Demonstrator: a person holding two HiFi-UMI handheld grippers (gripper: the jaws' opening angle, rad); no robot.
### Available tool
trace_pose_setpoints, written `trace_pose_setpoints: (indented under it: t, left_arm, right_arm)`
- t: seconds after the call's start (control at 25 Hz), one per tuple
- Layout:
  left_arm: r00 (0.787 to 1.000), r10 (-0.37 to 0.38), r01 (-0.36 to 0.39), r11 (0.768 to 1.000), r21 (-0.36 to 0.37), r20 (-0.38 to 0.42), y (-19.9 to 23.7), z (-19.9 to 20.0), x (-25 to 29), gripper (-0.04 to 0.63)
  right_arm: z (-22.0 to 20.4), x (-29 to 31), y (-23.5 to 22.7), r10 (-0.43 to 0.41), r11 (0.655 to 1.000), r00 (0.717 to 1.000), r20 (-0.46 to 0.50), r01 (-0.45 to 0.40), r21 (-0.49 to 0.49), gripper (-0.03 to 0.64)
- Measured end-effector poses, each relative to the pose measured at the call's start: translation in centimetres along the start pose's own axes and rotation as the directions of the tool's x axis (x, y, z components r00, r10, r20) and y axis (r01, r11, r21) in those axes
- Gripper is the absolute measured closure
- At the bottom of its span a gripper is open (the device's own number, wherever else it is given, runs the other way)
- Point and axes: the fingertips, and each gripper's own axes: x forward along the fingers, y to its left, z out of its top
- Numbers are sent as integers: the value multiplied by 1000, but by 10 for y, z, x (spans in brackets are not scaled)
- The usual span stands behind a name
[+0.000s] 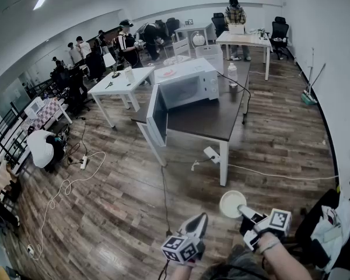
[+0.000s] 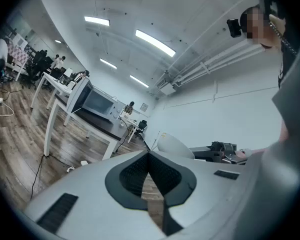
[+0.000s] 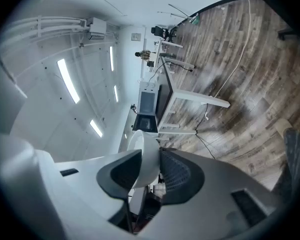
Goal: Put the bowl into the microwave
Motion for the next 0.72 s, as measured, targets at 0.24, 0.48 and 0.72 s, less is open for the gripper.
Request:
trace_pose_setpoints:
  t: [0.24, 0.48, 0.72]
  left_arm:
    - [1000, 2, -2, 1000, -2, 20, 1, 6, -23, 595]
    - [1000, 4, -4, 1000, -6, 28, 6, 12, -28, 595]
    - [999, 8, -7, 1000, -16, 44, 11, 19, -26, 595]
  right_arm:
    - [-15, -2, 6, -8, 1000, 1000, 11, 8, -15, 500]
    - [-13, 5, 15, 8, 1000, 999, 36, -8, 6, 500]
    - [-4, 9, 16, 0, 1000, 999, 43, 0, -8, 500]
